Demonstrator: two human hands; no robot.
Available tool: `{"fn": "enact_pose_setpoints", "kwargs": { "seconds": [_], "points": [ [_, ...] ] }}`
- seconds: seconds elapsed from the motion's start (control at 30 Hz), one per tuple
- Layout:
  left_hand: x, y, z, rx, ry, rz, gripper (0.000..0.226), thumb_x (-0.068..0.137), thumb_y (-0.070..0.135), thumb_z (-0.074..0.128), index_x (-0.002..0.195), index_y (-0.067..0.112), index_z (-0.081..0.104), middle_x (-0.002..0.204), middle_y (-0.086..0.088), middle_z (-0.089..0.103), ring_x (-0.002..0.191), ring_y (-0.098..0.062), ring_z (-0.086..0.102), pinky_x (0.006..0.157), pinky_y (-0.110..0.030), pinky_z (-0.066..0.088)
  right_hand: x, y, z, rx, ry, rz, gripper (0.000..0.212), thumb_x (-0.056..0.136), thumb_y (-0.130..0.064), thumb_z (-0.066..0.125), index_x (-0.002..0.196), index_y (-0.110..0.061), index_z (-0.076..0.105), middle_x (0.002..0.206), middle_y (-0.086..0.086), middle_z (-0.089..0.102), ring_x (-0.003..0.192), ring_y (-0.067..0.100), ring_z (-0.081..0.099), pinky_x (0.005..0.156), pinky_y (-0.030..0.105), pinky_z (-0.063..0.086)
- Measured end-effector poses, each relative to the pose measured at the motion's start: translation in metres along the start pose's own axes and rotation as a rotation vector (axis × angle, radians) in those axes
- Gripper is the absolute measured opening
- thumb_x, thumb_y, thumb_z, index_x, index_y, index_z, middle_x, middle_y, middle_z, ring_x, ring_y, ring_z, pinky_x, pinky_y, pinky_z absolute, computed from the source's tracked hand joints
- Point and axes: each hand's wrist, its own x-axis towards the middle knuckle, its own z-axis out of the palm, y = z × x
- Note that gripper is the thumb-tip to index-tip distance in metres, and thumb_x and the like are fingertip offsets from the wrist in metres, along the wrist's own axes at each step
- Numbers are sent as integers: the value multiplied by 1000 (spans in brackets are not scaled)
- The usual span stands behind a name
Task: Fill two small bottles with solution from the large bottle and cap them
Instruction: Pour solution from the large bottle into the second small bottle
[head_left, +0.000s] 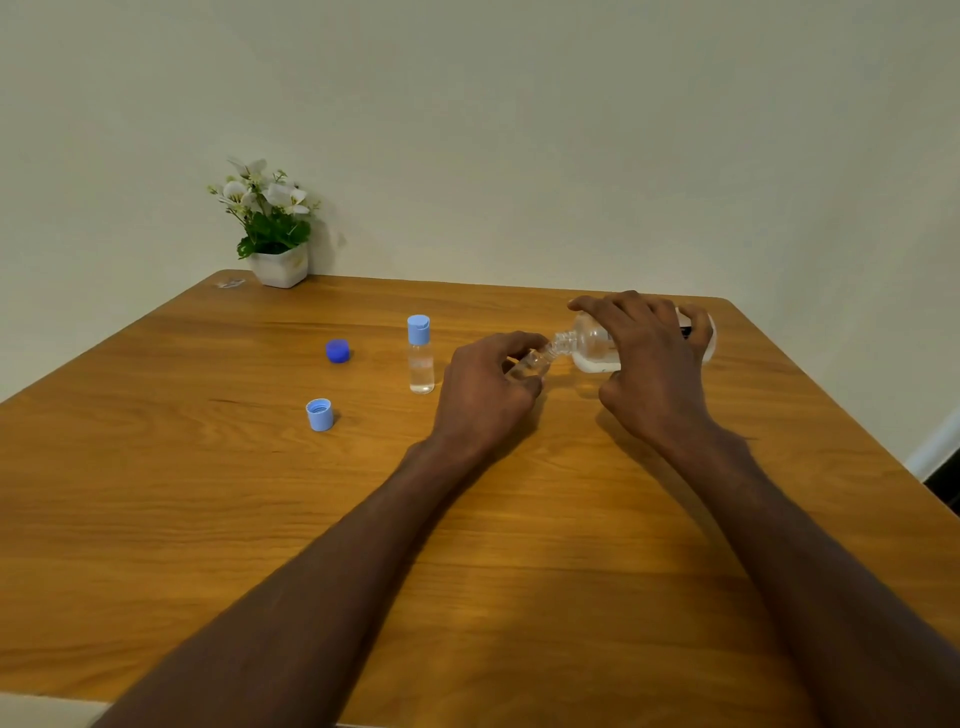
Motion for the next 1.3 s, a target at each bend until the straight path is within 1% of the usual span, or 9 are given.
{"fn": "enact_pose_setpoints", "kwargs": {
  "seconds": [0.3,0.47,0.6,0.7,0.8,1.0,1.13,1.3],
  "points": [
    [-1,1,0,3,1,14,40,86,20,76,125,25,74,117,13,75,96,3,67,84,-24,58,-1,0,0,10,0,1,93,67,-6,83,147,-40,49,145,-6,54,141,22,41,117,54,16],
    [0,1,0,3,-8,17,39,87,19,76,126,25,73,117,13,75,96,6,66,82,-19,56,0,-1,-1,-2,-6,5,93,67,-6,83,147,-40,49,146,-7,53,142,22,41,118,53,16],
    [0,0,0,-5,-14,15,40,87,20,76,126,26,73,118,13,75,97,3,67,83,-20,57,0,-1,-1,-8,0,4,93,67,-6,83,147,-40,49,145,-6,53,141,22,41,118,53,15],
    [0,0,0,-10,-14,12,41,87,20,76,127,26,73,118,13,75,98,3,67,83,-19,57,0,0,-1,-6,5,0,93,67,-5,82,146,-40,50,144,-6,54,141,22,42,117,52,16],
    [0,-1,0,-18,-6,13,41,86,19,76,126,26,73,117,13,75,96,7,66,81,-18,57,0,0,0,-13,6,1,93,66,-5,82,146,-41,50,144,-7,54,140,21,42,117,52,15],
    [0,0,0,-2,-3,17,39,88,22,76,127,26,73,118,14,75,96,14,63,78,-9,52,0,0,1,-2,6,4,94,65,-4,82,145,-41,50,143,-7,54,140,22,42,116,52,15],
    [0,1,0,-8,-7,10,39,89,21,76,127,25,73,118,12,75,97,8,65,80,-16,55,0,0,0,-10,8,-2,93,66,-5,82,145,-41,49,143,-8,54,140,21,42,117,52,16],
    [0,1,0,-14,-12,-6,42,86,19,77,128,24,73,120,12,74,99,5,66,82,-17,56,0,0,0,0,1,2,94,66,-6,82,146,-41,48,144,-7,53,140,21,41,117,53,16]
  ]
}}
